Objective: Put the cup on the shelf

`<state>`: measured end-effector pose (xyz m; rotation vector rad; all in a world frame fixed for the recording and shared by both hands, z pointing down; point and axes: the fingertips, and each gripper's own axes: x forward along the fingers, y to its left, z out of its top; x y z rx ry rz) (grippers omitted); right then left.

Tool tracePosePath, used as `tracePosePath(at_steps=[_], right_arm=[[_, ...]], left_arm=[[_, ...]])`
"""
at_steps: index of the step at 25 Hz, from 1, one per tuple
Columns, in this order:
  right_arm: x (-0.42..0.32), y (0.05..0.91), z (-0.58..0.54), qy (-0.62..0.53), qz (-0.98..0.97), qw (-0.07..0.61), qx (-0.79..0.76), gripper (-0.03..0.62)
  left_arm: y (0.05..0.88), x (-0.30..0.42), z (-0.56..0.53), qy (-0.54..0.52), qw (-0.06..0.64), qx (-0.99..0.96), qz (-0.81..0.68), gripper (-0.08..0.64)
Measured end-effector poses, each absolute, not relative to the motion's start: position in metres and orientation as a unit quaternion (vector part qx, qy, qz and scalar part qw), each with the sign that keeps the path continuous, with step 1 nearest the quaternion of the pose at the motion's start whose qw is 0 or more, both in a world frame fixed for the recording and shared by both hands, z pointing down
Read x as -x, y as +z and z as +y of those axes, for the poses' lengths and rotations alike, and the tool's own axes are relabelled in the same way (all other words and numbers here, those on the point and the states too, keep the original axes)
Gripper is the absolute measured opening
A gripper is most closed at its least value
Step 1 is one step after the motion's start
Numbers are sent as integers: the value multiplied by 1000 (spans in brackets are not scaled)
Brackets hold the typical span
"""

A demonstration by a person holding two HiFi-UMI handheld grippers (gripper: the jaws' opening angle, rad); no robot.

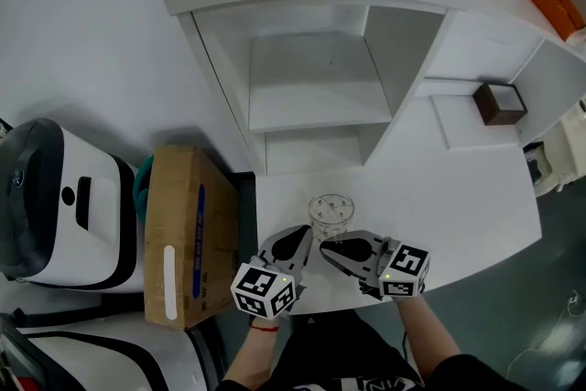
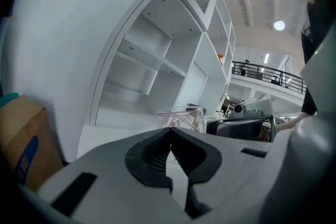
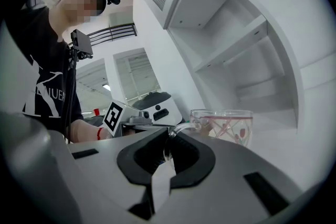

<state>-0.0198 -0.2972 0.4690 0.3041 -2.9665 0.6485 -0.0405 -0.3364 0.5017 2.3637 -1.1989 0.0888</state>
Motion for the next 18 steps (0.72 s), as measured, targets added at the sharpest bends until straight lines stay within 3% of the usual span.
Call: tracePosePath(at_steps=[18], right_arm=[[41,487,-399,186,-978,57,-80,9]], left_arm=[[520,62,-439,55,229,-852,-467,8]])
